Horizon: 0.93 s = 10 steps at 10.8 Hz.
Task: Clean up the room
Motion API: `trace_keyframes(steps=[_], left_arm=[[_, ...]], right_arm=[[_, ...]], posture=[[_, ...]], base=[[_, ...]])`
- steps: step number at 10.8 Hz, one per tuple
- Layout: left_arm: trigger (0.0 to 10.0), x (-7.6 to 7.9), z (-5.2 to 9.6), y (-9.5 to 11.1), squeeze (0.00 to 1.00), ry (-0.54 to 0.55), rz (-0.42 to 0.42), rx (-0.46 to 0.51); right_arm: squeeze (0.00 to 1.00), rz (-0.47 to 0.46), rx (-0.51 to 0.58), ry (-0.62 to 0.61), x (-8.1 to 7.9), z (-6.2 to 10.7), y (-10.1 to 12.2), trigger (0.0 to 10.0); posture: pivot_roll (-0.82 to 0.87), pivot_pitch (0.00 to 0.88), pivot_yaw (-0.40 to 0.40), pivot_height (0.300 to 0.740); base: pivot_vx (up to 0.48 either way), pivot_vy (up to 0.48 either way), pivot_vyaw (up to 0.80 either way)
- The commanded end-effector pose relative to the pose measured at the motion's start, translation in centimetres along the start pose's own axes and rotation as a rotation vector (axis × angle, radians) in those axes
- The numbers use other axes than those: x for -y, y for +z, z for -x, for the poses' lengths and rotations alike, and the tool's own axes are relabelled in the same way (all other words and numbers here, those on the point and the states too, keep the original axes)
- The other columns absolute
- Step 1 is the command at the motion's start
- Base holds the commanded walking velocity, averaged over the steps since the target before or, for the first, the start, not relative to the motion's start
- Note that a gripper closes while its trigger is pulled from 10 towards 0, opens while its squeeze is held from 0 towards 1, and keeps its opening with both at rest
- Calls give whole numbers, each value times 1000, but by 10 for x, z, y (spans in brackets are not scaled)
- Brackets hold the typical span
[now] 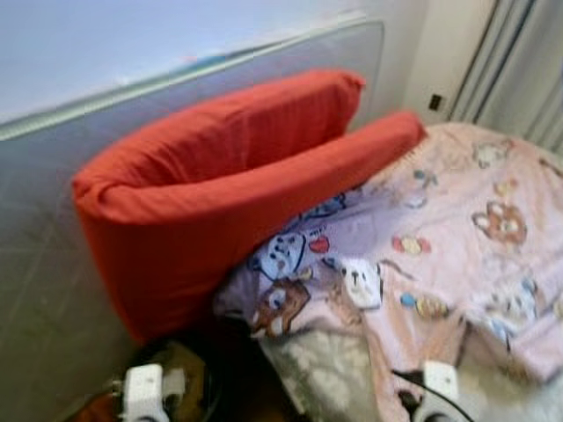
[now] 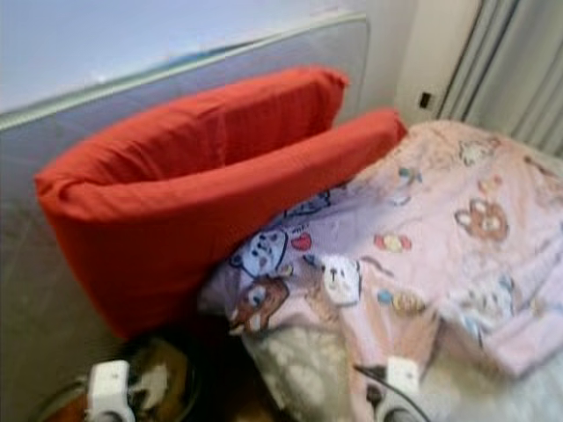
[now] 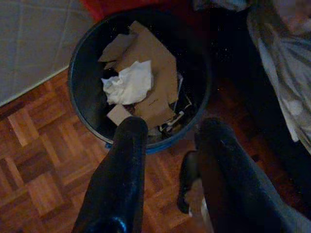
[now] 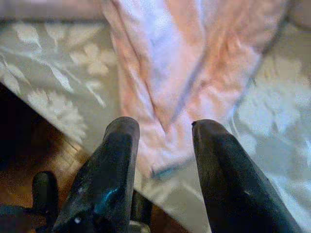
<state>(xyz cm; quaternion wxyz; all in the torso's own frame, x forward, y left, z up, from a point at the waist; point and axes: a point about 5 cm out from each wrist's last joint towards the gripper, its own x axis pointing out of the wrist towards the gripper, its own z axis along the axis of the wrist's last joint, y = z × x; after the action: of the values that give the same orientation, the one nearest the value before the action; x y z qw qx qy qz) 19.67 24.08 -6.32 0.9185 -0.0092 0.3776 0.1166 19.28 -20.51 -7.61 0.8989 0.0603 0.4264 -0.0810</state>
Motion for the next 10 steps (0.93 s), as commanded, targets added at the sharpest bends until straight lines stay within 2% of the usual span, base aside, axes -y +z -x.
trace_keyframes(steps=[1,4,5,6,7,8,9,10], left_arm=[[10000,-4,0,1,0,13,-3,4],[10000,-7,-3,21,0,11,9,96],[10000,-7,-6,52,0,4,53,236],[10000,-2,-6,71,0,-25,53,331],[10000,5,-3,86,0,-56,47,434],[10000,6,1,86,0,-61,51,481],[10000,6,2,86,0,-57,61,502],[10000,12,5,95,0,-89,51,560]], right_arm=[[0,-19,16,17,-8,-2,5,10000],[0,-31,128,21,-12,-3,27,10000],[0,-22,245,37,-16,-4,49,10000],[0,-22,310,49,-19,-3,60,10000],[0,24,392,84,-27,0,72,10000],[0,45,472,102,-29,3,80,10000],[0,56,508,102,-29,5,83,10000],[0,75,545,88,-26,7,87,10000]], posture=[[172,65,-15,740],[165,81,-12,740],[170,91,-20,740],[170,95,-27,740],[157,109,-48,740],[157,113,-56,740],[154,120,-59,740],[150,128,-64,740]], base=[[0,0,0],[0,0,0],[0,0,0],[0,0,0],[0,0,0],[0,0,0],[0,0,0],[0,0,0]])
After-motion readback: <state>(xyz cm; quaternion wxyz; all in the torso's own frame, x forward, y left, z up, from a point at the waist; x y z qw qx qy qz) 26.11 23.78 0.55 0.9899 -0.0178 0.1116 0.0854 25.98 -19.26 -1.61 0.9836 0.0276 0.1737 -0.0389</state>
